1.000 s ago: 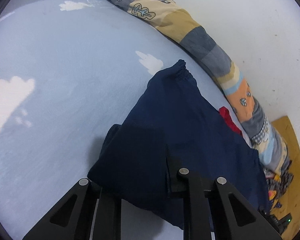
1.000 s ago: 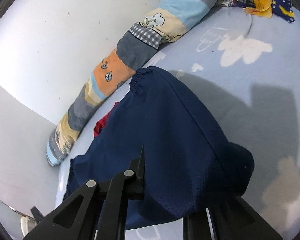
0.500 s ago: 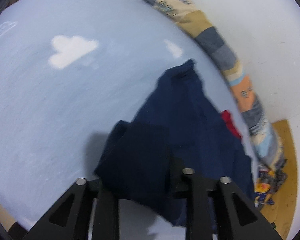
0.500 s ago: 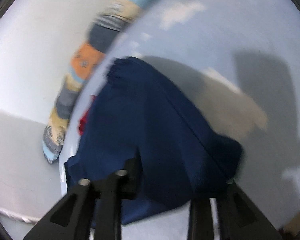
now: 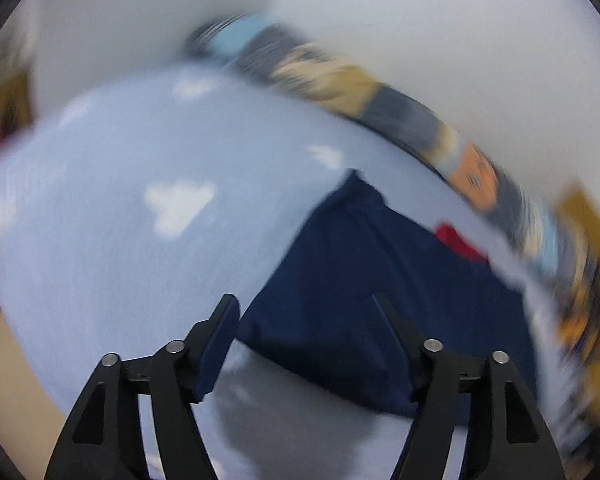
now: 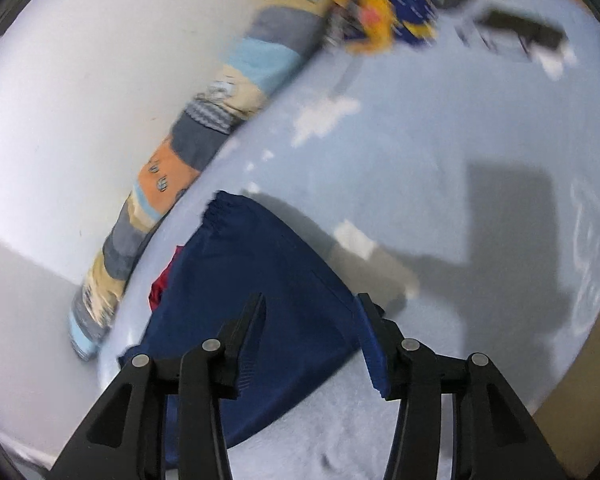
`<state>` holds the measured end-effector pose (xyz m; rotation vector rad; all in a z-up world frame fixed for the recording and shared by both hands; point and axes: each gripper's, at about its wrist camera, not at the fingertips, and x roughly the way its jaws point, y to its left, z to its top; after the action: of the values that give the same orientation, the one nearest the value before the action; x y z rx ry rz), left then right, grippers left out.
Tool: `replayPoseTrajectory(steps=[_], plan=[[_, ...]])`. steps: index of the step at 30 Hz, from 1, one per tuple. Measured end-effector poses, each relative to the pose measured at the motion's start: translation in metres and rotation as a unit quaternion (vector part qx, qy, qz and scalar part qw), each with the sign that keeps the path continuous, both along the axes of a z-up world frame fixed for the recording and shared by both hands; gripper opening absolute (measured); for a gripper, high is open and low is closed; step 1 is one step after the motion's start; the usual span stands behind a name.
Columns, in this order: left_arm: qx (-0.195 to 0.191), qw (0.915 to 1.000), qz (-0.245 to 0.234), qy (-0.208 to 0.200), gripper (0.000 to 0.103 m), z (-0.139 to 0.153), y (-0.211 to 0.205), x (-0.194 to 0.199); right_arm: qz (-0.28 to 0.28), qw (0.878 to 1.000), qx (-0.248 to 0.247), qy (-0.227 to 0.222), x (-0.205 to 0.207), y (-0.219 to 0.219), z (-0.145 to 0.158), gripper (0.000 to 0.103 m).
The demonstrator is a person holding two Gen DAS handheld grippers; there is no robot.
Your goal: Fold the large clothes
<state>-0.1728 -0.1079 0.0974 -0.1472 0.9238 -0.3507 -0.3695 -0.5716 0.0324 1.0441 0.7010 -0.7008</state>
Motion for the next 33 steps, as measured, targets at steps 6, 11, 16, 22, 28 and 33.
replayPoseTrajectory(steps=[6, 11, 16, 22, 28, 33], plan=[[0.031, 0.9931, -0.113, -0.005, 0.072, -0.009, -0.055, -0.026, 0.233, 0.972, -0.033, 0.016, 0.092, 0.076, 0.0, 0.049], [0.065, 0.9874, -0.143, 0.023, 0.072, -0.03, -0.082, -0.037, 0.371, 0.92, -0.125, 0.03, 0.13, 0.146, -0.009, 0.048], [0.123, 0.9751, -0.183, 0.025, 0.072, -0.049, -0.11, -0.034, 0.439, 0.883, -0.162, 0.027, 0.161, 0.18, -0.027, 0.046], [0.177, 0.9736, -0.143, 0.022, 0.073, -0.072, -0.127, -0.024, 0.429, 0.894, -0.097, 0.085, 0.161, 0.159, -0.058, 0.046], [0.183, 0.9746, -0.127, 0.022, 0.074, -0.072, -0.14, -0.028, 0.371, 0.904, -0.136, 0.164, 0.141, 0.128, -0.056, 0.046], [0.186, 0.9748, -0.12, 0.027, 0.075, -0.071, -0.137, -0.033, 0.331, 0.907, -0.163, 0.205, 0.122, 0.109, -0.051, 0.056]])
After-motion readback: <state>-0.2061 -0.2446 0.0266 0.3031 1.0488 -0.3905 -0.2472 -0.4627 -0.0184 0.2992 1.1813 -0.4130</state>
